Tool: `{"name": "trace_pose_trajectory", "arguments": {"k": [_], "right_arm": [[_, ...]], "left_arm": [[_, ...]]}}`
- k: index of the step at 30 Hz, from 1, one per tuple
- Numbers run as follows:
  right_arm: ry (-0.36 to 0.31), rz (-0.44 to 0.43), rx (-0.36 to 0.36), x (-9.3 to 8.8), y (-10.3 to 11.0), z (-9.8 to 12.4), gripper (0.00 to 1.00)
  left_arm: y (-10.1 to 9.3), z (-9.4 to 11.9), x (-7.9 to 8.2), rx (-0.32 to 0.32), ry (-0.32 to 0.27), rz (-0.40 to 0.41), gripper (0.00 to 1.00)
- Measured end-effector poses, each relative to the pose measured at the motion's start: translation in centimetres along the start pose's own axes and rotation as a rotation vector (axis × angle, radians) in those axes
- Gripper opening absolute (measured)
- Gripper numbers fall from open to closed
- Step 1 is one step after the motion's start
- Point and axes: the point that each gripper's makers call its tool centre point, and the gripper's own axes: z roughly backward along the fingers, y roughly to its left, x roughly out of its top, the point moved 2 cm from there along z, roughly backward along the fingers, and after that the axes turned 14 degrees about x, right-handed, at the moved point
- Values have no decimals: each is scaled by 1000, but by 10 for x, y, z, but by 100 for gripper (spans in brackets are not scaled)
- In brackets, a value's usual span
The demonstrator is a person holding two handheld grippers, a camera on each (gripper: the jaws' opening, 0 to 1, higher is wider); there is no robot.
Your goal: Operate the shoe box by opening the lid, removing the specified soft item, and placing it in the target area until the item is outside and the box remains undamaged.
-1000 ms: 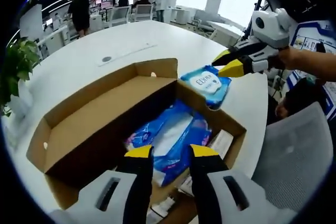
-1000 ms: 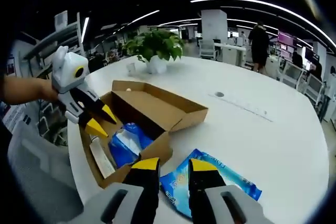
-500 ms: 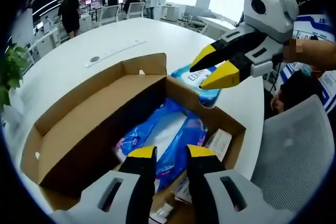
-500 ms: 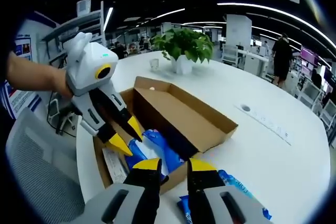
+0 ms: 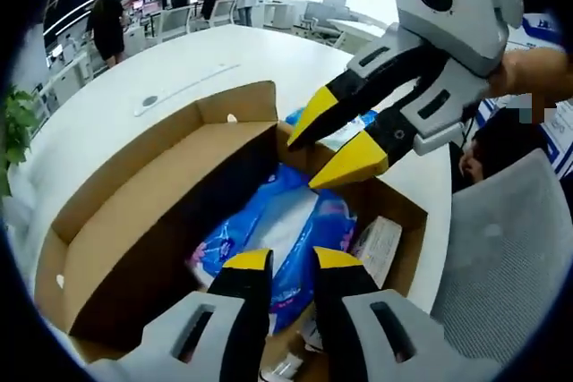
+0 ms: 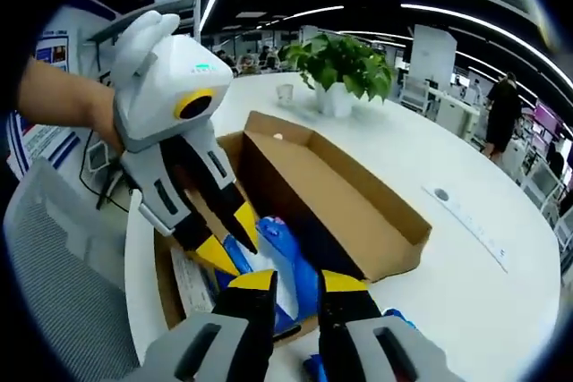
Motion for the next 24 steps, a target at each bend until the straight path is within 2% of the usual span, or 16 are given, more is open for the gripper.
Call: {"name": "trace_pose_trajectory", "arguments": {"k": [7,13,19,24], "right_arm": [[79,80,-4,-5,1,-15,13],[123,97,-10,-8,-1,-29,12],[140,77,-23,-10,-7,-38,8],[137,61,-24,-9,-10,-41,2]], "left_arm": [[-2,-3,-9,4,24,-64,10],[-3,-3,-13,-14,23,-87,5],[-4,-1,-16,-30,28,-102,0],[-3,1,-16,-31,17,-112,0]]}}
